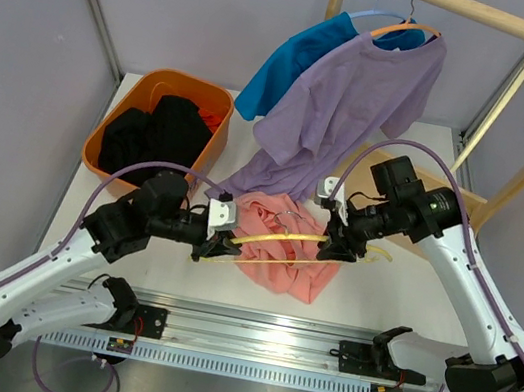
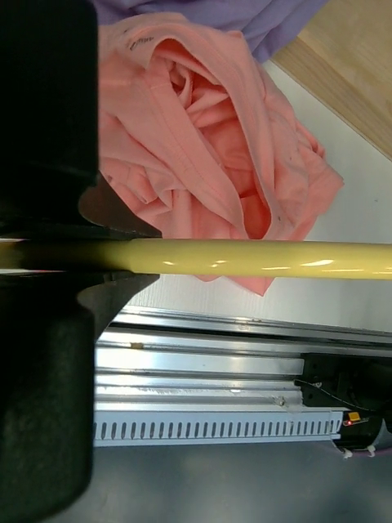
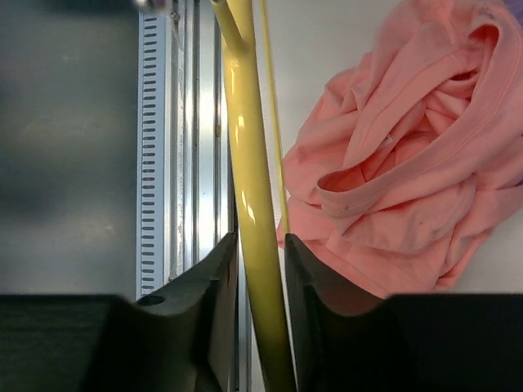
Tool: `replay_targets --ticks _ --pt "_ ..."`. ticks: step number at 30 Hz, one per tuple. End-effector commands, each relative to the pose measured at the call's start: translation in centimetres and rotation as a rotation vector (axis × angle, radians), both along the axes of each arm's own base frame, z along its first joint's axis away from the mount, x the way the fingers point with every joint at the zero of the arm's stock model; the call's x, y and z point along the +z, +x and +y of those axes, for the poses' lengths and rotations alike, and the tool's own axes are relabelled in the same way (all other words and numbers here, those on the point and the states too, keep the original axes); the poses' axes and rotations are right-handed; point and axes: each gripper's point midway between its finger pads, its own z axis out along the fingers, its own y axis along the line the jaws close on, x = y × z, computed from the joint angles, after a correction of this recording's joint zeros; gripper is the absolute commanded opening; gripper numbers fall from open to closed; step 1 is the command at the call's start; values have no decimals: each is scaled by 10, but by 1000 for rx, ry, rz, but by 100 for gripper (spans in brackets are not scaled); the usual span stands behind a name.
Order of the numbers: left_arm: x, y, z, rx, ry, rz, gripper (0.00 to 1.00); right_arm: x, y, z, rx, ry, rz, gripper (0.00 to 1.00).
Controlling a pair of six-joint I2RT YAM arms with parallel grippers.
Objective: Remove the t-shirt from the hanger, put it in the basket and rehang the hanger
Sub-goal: Pass the hanger from the right arm to the left, then pass the hanger from the left arm to the right
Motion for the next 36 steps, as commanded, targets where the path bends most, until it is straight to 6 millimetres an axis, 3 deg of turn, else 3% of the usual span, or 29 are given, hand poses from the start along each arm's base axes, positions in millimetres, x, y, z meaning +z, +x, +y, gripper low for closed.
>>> replay_targets --ticks 1,3,5,7,9,13,18,22,23,24,26,27,30,33,34,35,36 --pt "18 -1 1 87 -77 53 0 7 16 -1 -134 -6 -21 39" --pt "16 -1 6 129 -74 86 0 13 25 -4 -209 -16 -31 53" --pt "14 0 10 184 -59 131 0 23 41 -12 -285 -2 -82 61" --pt "12 7 13 252 -47 161 0 36 55 -17 -375 35 -103 76" --pt "8 10 16 303 -17 209 0 53 74 -33 -508 66 -161 99" --pt "18 27 18 435 1 269 0 97 94 -66 -711 118 -322 99" --pt "63 48 7 505 -70 252 0 126 103 -106 -949 154 -431 99" --pt "101 71 -18 516 -111 211 0 115 87 -110 -936 141 -424 99" --pt "104 77 -24 519 -112 207 0 113 76 -104 -879 156 -415 99" --pt "108 82 -30 521 -111 200 0 101 63 -101 -797 113 -406 100" --pt "124 101 -49 535 -110 175 0 95 25 -78 -569 153 -362 100" --pt "131 108 -55 538 -112 152 0 80 1 -76 -442 119 -351 99" --pt "151 138 -79 556 -118 104 0 67 -39 -65 -267 161 -312 99" --pt "180 159 -106 544 -163 61 0 42 -34 -70 -310 127 -298 100" --pt "189 163 -113 547 -174 46 0 25 -31 -72 -331 105 -260 99" --pt "177 176 -126 557 -144 43 0 21 -30 -71 -338 115 -261 100" --pt "208 179 -129 557 -206 8 0 16 -31 -70 -339 120 -249 100"
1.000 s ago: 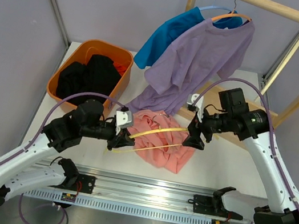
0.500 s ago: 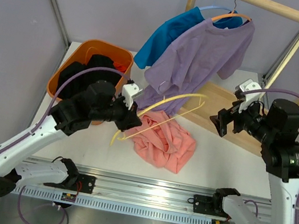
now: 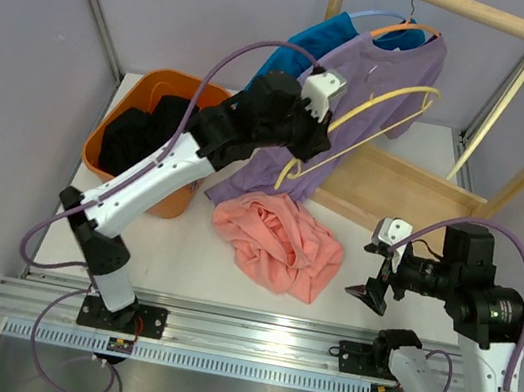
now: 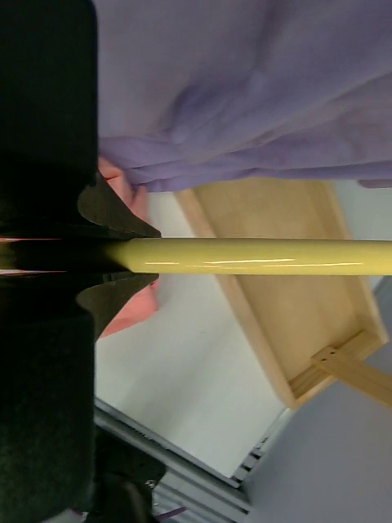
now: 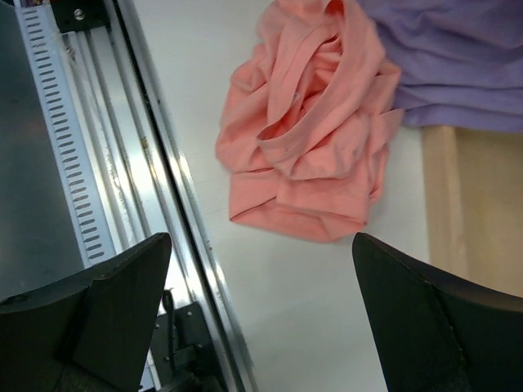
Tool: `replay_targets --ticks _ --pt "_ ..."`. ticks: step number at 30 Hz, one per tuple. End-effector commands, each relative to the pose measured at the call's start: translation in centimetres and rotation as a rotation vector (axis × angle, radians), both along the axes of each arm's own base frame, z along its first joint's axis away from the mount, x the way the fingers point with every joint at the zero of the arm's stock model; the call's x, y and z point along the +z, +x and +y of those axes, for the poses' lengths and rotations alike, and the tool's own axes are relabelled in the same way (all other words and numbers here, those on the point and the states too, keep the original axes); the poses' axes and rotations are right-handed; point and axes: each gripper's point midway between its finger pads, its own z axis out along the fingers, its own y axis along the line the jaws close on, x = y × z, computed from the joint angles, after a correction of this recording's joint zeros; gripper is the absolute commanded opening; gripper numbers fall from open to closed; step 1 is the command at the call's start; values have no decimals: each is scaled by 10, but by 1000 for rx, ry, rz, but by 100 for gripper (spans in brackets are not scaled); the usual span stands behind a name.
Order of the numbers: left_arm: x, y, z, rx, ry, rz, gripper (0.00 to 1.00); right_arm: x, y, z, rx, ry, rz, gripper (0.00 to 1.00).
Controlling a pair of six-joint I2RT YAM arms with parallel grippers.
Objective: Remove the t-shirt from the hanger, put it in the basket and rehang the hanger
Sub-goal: Pass the hanger from the left arm to the right
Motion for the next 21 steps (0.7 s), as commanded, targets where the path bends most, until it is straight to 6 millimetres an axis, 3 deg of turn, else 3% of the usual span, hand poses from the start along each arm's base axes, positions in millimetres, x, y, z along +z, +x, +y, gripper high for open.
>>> replay_targets --ticks 1,2,5,6,9,14,17,20,21 --pt "69 19 -18 36 -105 -171 0 -27 -12 8 62 34 65 99" --pt "80 28 -25 53 -122 -200 0 -33 -12 9 64 46 79 99" --pt "88 40 -38 61 -147 -229 0 -36 -15 12 70 69 79 100" --pt "85 52 -45 87 -151 -242 0 -39 -14 12 67 70 88 100" --pt "103 62 -54 109 -213 -289 0 -42 -14 14 67 87 93 99" --pt "113 75 -75 109 -286 -318 0 -39 -13 16 62 105 82 99" --pt "119 73 -79 99 -320 -322 0 -26 -7 16 35 117 79 99" --pt "121 65 -75 92 -330 -292 0 9 6 17 -25 151 67 100" --pt "118 63 -73 92 -328 -279 0 34 12 17 -55 174 20 99"
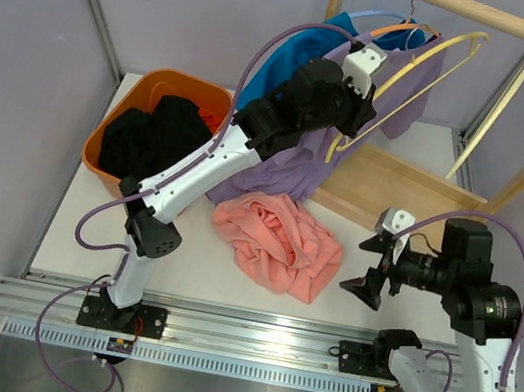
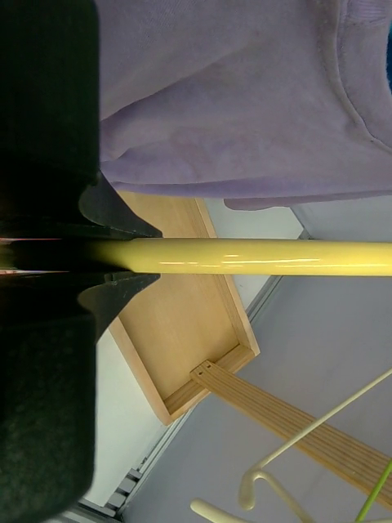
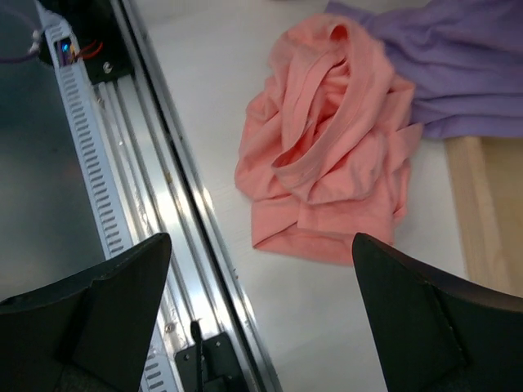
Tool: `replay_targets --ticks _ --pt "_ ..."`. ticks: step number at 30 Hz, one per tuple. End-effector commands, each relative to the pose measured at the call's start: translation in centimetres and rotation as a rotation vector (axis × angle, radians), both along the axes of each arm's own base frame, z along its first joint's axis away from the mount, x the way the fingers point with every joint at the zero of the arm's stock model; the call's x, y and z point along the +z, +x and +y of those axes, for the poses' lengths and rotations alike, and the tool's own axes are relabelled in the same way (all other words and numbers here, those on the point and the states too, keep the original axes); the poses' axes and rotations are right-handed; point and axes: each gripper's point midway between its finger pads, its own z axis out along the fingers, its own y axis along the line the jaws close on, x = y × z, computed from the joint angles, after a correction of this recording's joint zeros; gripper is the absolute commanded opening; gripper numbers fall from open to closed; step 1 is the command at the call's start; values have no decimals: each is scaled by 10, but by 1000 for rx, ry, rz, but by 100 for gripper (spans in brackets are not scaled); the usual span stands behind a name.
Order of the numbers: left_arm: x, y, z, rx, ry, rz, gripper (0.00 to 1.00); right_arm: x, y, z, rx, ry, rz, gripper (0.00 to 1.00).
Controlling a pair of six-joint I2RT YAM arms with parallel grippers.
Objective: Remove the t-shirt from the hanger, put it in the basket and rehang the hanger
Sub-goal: Pass the hanger from the left arm to the right
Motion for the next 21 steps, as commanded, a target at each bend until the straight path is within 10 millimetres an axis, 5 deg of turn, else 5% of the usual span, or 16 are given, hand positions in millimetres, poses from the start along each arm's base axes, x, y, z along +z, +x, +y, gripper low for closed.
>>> replay_targets --ticks 1,6,9,15,21 --pt "72 -17 14 1 -180 -92 0 66 35 0 -138 71 -88 100" --pt "76 -38 40 10 -214 -68 0 151 66 -1 -366 252 -77 98" --pt "77 -45 48 12 -223 -72 0 177 75 5 -421 370 11 97" --pt "76 -53 52 -4 -245 -51 0 196 126 -3 -707 593 201 87" --pt "73 -55 51 -3 -287 -24 0 229 147 9 -667 728 228 78"
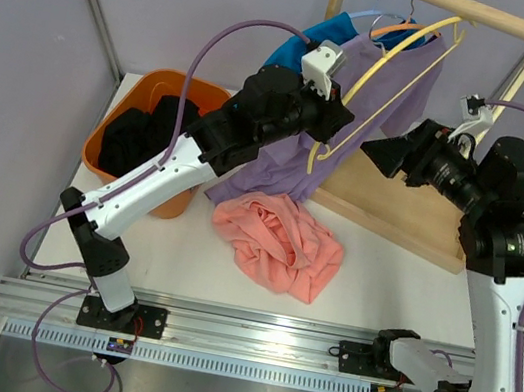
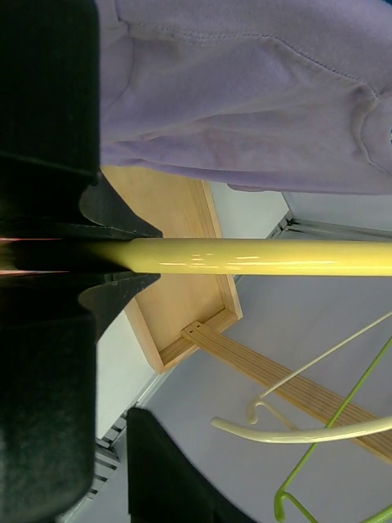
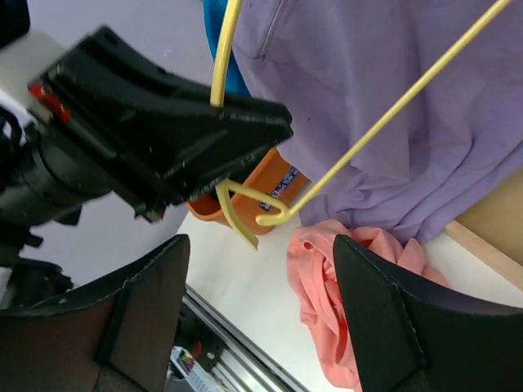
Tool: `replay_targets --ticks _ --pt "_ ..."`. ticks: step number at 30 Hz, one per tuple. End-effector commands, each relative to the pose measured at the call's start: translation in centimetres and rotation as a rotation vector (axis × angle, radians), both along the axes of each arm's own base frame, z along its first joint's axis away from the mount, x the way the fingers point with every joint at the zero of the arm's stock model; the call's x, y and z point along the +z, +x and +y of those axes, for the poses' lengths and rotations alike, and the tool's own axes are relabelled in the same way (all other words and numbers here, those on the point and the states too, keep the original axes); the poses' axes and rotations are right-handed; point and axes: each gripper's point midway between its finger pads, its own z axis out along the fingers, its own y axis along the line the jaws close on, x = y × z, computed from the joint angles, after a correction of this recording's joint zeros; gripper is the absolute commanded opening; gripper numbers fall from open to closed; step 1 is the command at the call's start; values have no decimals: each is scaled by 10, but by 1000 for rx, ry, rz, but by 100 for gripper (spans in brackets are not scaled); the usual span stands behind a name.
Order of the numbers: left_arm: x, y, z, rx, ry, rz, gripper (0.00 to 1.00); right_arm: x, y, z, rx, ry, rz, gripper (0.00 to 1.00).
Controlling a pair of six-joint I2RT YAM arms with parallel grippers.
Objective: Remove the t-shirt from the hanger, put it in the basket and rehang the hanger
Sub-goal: Pass the hanger from the left arm to the right
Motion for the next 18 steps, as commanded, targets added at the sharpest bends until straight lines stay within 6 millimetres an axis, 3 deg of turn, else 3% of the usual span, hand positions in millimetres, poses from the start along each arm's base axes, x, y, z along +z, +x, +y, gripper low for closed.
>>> replay_targets --ticks 1,11,18 --pt "42 -8 3 -7 -144 -64 0 44 18 3 -44 153 -51 77" --pt "46 -19 -1 -46 -170 -59 0 70 45 16 6 243 -82 65" --pt "41 -23 -8 -60 -171 -40 0 71 67 24 18 307 -53 56"
